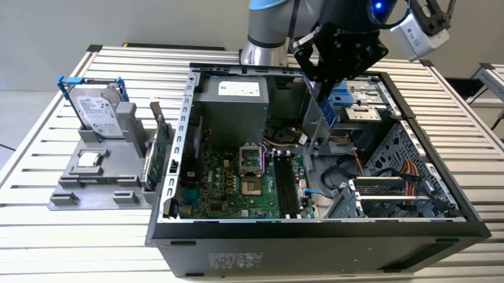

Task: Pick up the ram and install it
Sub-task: 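Insert the ram into the slot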

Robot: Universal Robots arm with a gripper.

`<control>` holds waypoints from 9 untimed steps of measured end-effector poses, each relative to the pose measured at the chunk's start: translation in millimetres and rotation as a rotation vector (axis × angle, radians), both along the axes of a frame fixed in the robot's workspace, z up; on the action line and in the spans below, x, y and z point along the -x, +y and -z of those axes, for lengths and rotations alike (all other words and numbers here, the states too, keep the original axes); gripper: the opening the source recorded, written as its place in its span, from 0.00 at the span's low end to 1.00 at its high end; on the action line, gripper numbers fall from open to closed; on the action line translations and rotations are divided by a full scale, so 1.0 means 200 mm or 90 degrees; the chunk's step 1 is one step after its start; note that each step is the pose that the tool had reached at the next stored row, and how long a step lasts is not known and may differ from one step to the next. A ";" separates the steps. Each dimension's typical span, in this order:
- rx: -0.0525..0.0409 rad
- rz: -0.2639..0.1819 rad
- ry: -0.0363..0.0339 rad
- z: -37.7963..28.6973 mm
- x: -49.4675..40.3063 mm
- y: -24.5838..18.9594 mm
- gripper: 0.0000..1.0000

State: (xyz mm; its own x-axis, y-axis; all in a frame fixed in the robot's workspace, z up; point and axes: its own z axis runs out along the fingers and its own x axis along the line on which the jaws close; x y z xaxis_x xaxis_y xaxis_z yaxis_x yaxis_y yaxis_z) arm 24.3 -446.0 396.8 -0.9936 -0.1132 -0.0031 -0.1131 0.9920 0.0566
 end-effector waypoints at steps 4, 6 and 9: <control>0.0000 0.023 0.0000 0.000 0.000 -0.002 0.00; 0.0000 0.035 0.0000 0.000 0.000 -0.003 0.00; 0.0000 0.051 0.0000 0.001 0.000 -0.004 0.00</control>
